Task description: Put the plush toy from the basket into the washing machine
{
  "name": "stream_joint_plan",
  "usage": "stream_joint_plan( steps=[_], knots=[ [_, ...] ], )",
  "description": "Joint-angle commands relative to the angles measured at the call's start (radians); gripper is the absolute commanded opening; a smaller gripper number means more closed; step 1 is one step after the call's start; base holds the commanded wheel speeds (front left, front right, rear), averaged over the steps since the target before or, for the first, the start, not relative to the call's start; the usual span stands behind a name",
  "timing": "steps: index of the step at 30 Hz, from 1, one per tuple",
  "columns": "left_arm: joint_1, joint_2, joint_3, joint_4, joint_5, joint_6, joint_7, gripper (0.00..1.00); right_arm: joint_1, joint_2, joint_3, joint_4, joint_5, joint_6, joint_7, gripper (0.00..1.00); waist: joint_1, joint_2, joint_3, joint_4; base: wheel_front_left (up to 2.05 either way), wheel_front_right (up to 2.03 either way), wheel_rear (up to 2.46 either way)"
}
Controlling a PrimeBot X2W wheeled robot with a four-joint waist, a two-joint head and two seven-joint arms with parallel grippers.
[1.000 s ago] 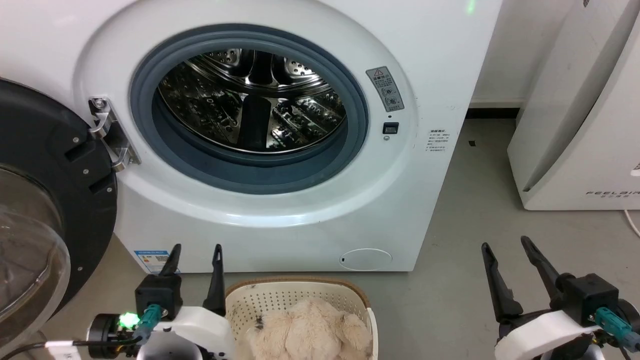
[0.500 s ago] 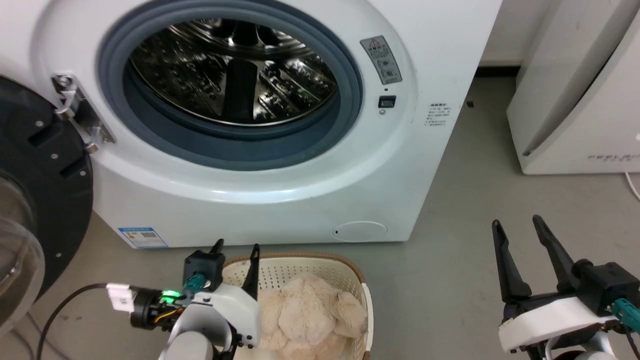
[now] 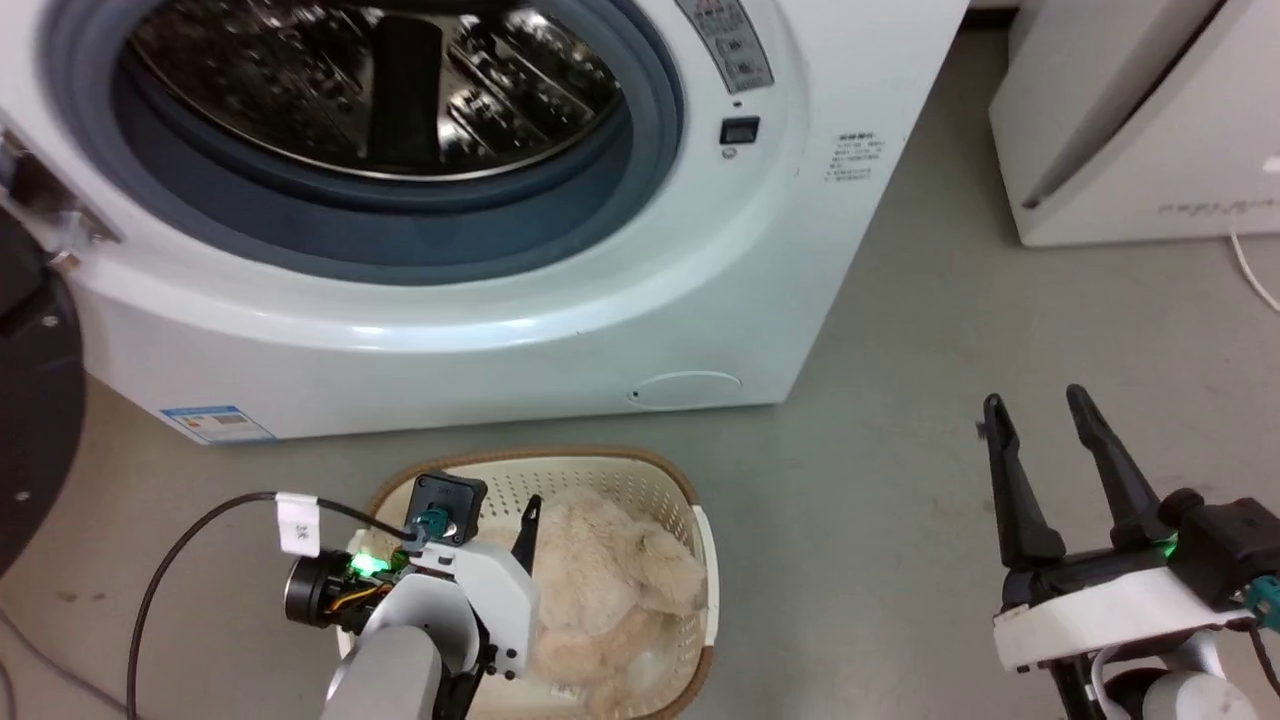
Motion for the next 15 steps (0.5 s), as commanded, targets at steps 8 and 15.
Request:
stream_joint_plan(
  steps=[8,15],
  knots=[
    [-0.091,0.021,-0.052,0.099,-0.005,-0.015,0.040,1.00,-0.047,0.000,-0.006,-0.026,0.038,0.000,-0.027,1.00,-0.0001,0.0000,0.102,-0.031,0.00,0.00,0.00],
    [-0.161,0.044,-0.110,0.183,-0.002,-0.025,0.083,1.00,-0.079,0.000,-0.008,-0.044,0.060,0.000,-0.044,1.00,-0.0001,0.0000,0.188,-0.047,0.00,0.00,0.00]
  ],
)
